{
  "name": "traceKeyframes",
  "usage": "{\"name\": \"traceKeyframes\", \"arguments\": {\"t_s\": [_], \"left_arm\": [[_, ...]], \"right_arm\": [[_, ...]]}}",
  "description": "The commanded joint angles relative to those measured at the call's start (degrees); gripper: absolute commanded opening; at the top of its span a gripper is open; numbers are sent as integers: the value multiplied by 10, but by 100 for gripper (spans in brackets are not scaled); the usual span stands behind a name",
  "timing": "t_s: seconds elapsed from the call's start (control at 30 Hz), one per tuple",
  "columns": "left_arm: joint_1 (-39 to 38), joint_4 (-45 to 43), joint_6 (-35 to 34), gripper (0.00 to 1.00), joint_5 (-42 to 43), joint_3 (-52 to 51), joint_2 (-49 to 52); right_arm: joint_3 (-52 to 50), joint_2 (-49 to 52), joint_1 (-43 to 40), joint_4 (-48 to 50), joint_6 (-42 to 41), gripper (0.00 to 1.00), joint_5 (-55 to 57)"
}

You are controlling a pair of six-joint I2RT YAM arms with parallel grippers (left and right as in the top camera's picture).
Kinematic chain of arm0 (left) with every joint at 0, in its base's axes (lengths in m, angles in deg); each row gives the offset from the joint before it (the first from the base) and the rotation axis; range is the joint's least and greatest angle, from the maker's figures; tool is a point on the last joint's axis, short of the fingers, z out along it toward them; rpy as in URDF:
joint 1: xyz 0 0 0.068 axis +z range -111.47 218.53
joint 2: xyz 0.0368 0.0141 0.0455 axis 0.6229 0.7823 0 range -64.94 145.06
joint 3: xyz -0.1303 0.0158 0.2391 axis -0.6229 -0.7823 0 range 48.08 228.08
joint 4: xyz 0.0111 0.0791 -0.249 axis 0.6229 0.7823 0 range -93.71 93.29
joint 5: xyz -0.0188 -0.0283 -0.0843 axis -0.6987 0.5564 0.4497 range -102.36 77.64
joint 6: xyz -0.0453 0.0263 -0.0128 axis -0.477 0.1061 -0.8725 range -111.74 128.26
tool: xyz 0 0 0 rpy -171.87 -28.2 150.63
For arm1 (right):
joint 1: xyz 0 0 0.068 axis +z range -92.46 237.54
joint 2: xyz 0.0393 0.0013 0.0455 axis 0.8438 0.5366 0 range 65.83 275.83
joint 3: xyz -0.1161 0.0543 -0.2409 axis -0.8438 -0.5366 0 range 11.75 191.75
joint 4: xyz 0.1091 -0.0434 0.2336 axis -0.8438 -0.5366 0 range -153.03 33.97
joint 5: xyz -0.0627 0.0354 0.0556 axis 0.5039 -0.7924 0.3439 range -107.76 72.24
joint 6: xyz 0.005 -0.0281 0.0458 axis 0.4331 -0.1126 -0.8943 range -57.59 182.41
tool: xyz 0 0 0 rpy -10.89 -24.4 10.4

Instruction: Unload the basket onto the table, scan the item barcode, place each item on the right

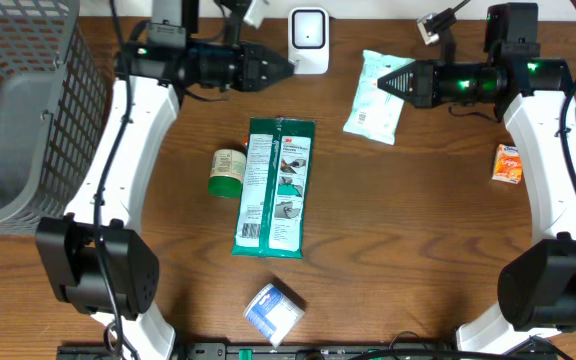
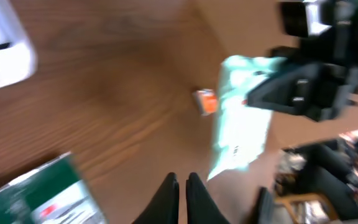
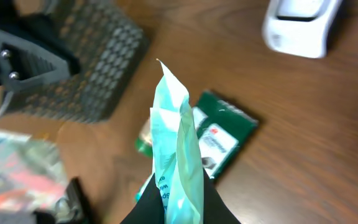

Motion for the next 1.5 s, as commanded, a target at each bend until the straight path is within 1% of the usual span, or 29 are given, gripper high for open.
{"name": "traceKeyframes", "arguments": {"t_s": [0.0,0.17,0.27,0.37,0.47,0.53,0.63,0.7,0.73,0.77,0.83,0.87,0.97,1.03,1.07,1.13,1.23,1.27,1.3,1.37,1.4,1.47], "left_arm": [[6,12,2,7,-109,-2,2],[6,14,1,7,-239,-1,-9],[6,18,-9,7,-365,-1,-38],[5,22,-26,7,-472,-1,-75],[5,29,-29,8,-534,-1,-115],[5,36,-29,11,-571,-1,-141],[5,52,-29,12,-639,-1,-177],[5,62,-29,13,-693,-1,-195],[5,66,-29,16,-717,-1,-203],[5,69,-29,17,-734,-1,-209],[5,73,-28,31,-758,-1,-218],[5,74,-28,36,-771,-1,-221],[5,73,-28,44,-821,-1,-223],[5,74,-28,56,-851,-2,-222],[5,74,-28,59,-861,-2,-222],[5,76,-28,61,-873,-2,-221],[5,83,-28,68,-873,-2,-221],[5,85,-28,68,-873,-2,-221],[5,87,-28,68,-873,-2,-220],[5,89,-28,69,-873,-2,-220],[5,92,-28,74,-873,-2,-219],[5,96,-28,75,-873,-2,-219]], "right_arm": [[2,-4,11,12,-54,1,94],[8,-4,36,19,-81,1,209],[30,-5,56,5,-81,1,273],[64,-5,76,-24,-81,1,353],[95,-5,97,-44,-70,1,412],[106,-5,110,-45,-52,1,433],[114,-5,132,-39,-49,1,473],[114,-5,145,-26,-28,1,473],[114,-5,151,-18,-12,1,471],[114,-4,158,-8,5,1,469],[114,-4,168,14,23,1,468],[114,-4,171,26,25,1,468],[111,-3,178,67,25,1,468],[104,-3,184,96,25,1,468],[102,-3,186,109,27,1,468],[96,-1,191,137,33,1,468],[96,4,190,163,38,1,465],[96,5,190,168,40,1,463],[96,6,188,168,39,1,453],[96,6,180,157,33,1,393],[96,6,174,153,26,1,349],[96,7,156,151,8,1,245]]}}
